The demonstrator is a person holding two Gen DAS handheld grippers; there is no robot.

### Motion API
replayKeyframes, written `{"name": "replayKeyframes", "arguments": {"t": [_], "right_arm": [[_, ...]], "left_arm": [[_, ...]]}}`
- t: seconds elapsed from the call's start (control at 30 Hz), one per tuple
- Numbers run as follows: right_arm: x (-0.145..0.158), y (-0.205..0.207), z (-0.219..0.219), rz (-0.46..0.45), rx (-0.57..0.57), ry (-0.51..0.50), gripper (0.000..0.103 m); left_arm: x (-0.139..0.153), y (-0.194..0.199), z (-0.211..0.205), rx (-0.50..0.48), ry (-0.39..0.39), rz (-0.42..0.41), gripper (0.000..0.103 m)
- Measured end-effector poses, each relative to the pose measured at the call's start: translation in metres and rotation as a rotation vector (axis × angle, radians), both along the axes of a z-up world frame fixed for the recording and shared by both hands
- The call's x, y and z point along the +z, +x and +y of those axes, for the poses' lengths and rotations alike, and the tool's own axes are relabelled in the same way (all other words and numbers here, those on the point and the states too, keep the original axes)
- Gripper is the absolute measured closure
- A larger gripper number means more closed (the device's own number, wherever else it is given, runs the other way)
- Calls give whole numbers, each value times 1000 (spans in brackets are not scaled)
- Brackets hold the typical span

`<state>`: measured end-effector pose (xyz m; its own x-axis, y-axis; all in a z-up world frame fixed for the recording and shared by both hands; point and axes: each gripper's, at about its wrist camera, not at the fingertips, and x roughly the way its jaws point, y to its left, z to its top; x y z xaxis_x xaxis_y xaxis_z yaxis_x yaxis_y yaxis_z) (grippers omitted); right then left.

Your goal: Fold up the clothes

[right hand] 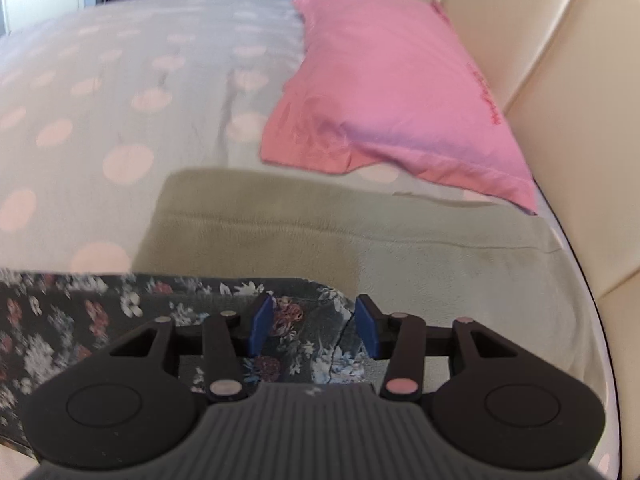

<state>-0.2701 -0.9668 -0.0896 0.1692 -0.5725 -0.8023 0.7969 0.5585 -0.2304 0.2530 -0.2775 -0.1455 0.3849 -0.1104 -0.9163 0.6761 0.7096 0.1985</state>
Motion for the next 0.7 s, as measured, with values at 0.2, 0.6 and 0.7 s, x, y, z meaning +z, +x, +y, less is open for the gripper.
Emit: {"name": "replayKeyframes", "arguments": {"t": [0.2,0.6,0.7], "right_arm": [[-23,5,-3,37,-6,8,64],[25,0,28,43,-8,-171,99],[57,-12,37,16,-50,-240,99]], "left_arm": [[-4,6,-3,-13,-14,19,47],[11,-20,-26,87,81,-91,92],[39,-27,-19,114,56,-131,93]]}}
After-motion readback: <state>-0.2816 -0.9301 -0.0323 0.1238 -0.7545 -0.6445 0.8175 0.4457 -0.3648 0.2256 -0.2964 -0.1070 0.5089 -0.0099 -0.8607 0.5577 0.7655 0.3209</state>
